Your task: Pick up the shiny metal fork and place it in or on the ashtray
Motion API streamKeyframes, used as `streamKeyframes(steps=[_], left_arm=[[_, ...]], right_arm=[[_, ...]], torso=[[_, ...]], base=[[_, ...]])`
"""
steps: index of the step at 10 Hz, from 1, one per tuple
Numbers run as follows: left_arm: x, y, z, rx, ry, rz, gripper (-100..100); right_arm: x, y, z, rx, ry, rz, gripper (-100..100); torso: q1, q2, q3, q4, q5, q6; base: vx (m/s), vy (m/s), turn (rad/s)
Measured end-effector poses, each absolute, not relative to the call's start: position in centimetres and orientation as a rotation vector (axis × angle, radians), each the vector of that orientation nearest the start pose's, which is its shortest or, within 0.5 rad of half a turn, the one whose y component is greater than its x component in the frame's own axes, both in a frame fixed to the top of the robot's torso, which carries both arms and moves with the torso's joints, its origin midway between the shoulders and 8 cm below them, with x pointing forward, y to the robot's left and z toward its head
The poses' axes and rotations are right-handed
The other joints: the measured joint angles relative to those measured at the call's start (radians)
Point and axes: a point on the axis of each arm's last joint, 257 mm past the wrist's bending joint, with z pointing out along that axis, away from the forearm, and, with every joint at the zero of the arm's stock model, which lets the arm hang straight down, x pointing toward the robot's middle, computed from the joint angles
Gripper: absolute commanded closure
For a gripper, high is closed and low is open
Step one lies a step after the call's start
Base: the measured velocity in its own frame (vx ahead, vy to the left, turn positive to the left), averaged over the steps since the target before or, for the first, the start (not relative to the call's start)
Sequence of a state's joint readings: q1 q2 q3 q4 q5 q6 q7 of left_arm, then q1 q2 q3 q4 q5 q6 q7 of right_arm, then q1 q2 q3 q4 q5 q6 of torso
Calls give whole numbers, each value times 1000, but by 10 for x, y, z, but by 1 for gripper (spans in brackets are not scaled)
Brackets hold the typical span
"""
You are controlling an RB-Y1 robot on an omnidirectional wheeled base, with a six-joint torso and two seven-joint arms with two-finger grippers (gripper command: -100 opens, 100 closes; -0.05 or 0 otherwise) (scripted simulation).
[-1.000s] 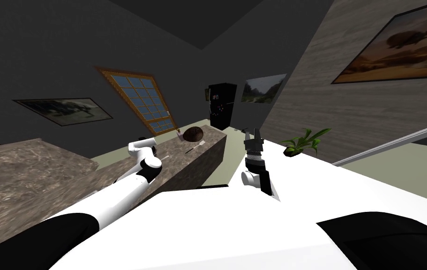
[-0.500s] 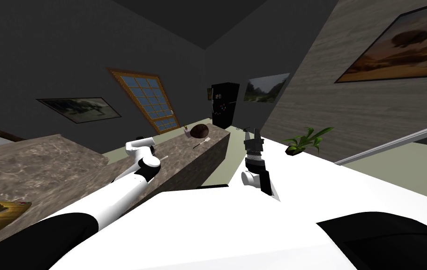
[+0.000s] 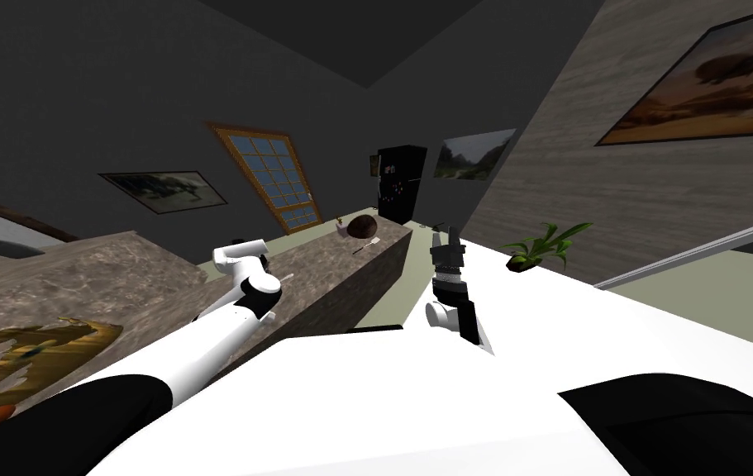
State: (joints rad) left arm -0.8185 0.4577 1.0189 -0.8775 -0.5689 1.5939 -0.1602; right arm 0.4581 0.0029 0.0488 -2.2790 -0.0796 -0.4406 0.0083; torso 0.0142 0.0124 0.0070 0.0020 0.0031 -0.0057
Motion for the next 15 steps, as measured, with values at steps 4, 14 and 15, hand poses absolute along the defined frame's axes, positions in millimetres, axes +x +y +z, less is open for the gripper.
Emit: streamKeyframes(steps=[4,14,15], left_arm=[[387,573,-290,-2633,1325,199,100],[385,580,-266,-2637,1311,207,-100],[384,580,-258,-2639,1304,208,-100]], right_arm=[[358,-268,26,731,582,1406,0],[358,-268,26,731,582,1406,0],[358,-268,26,731,582,1406,0]], torso=[[-4,-1,0,0,-1,1],[-14,-10,-5,-2,-3,3],[-15,-10,-5,-2,-3,3]], base=[[-111,117,28],[-7,1,-18],[-16,-1,-61]])
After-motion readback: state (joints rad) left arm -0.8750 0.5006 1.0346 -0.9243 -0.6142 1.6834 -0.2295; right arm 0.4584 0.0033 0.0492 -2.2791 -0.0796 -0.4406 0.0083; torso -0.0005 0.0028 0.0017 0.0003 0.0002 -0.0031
